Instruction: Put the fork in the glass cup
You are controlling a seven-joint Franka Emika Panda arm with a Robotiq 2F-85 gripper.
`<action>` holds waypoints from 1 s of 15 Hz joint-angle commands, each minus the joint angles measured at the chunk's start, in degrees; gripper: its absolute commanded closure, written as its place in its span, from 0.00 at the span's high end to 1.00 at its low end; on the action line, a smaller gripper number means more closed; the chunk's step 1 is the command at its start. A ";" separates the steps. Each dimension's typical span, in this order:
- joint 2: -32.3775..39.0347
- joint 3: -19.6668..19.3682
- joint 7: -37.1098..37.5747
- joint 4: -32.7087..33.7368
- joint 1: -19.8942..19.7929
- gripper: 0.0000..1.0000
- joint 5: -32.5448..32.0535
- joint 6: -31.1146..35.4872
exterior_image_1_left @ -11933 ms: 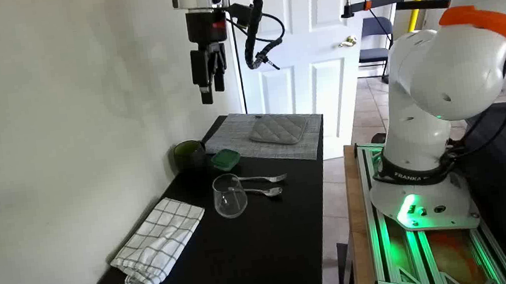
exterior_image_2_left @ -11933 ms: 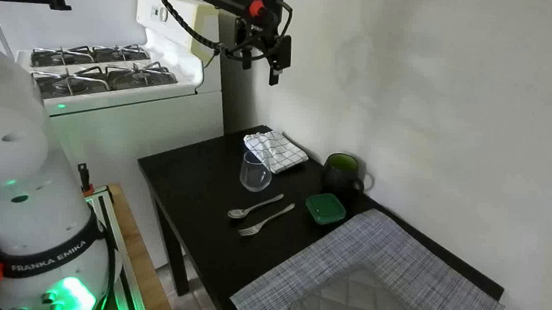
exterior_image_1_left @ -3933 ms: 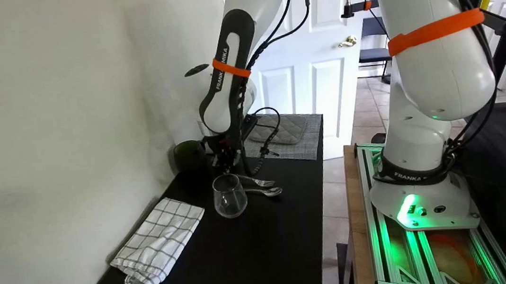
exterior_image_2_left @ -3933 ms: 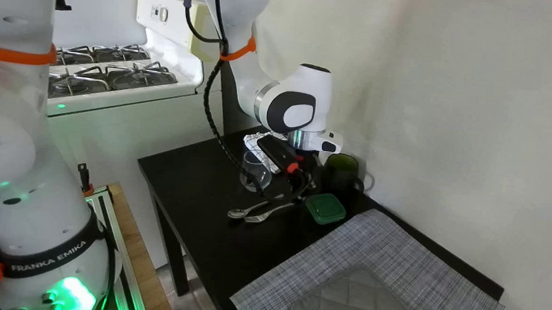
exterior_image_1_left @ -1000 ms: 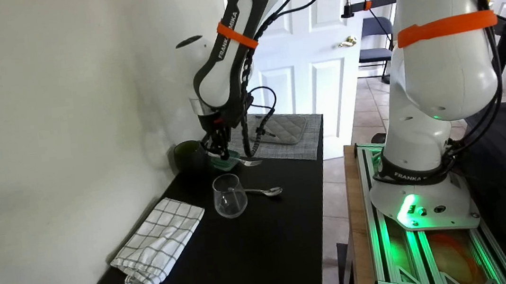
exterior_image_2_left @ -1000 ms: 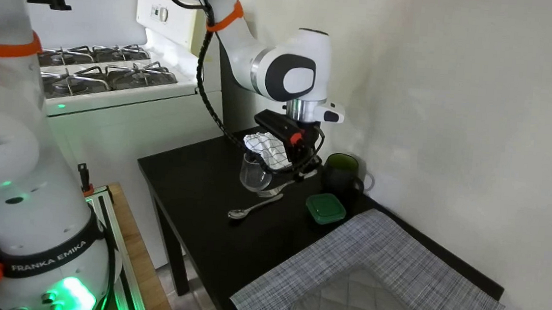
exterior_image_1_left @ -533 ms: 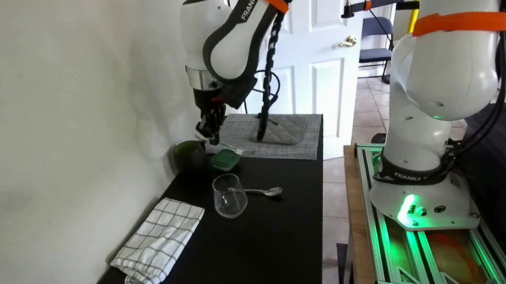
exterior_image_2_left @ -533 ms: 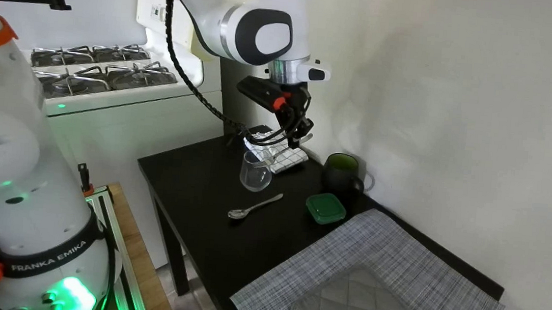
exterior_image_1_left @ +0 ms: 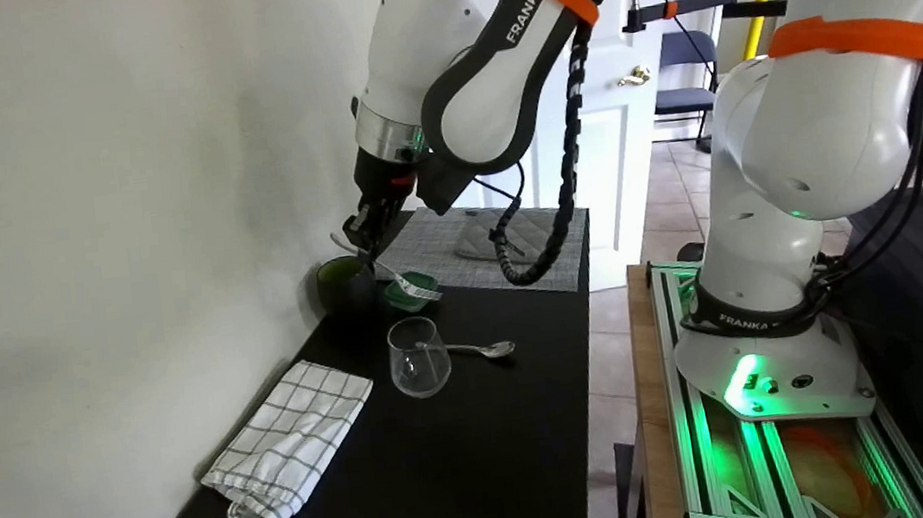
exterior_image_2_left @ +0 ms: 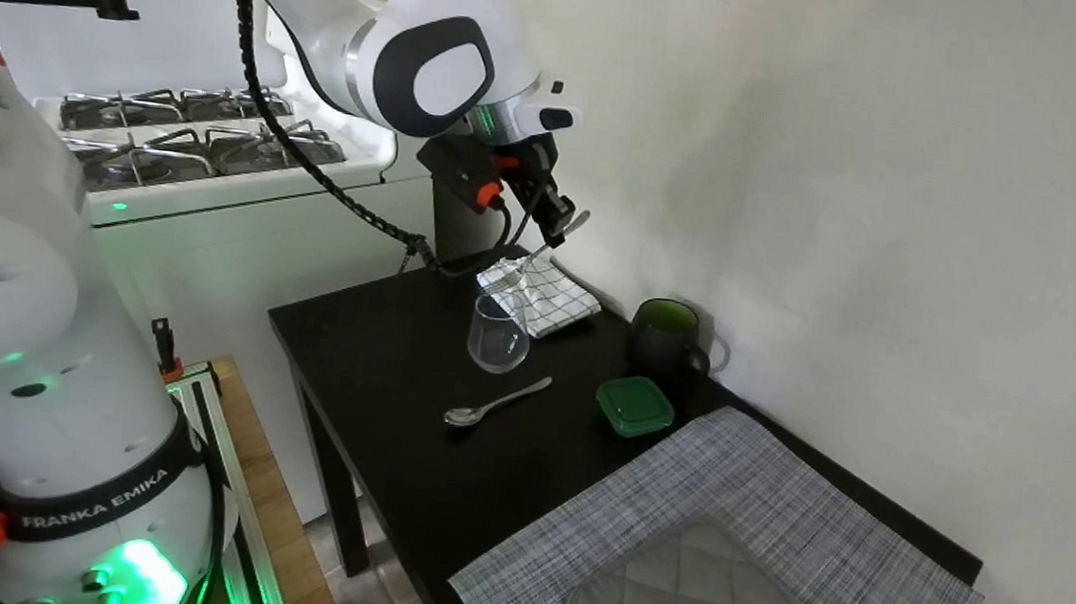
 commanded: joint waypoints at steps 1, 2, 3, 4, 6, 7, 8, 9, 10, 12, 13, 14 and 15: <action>2.37 3.38 3.75 0.08 -1.46 0.02 -1.52 8.24; 3.14 4.34 4.37 0.19 -2.01 0.02 -1.88 10.34; 4.12 5.11 4.86 0.25 -2.46 0.02 -2.07 13.12; 4.69 5.87 5.00 0.27 -2.96 0.02 -2.29 14.50; 6.08 8.28 5.08 0.30 -5.46 0.02 -3.18 16.90; 6.59 9.77 4.75 0.31 -7.40 0.02 -3.64 17.36; 6.87 11.21 4.25 0.33 -9.36 0.02 -4.06 17.29; 6.94 12.69 3.99 0.37 -11.56 0.02 -4.64 17.25; 6.86 14.00 4.03 0.44 -13.49 0.02 -5.18 16.61; 6.98 16.43 4.29 0.55 -16.38 0.02 -6.18 15.87; 7.01 17.39 4.58 0.55 -17.16 0.02 -6.51 15.46; 7.13 18.34 4.80 0.55 -17.91 0.02 -6.77 15.34; 7.14 19.34 5.05 0.55 -18.56 0.02 -6.93 15.25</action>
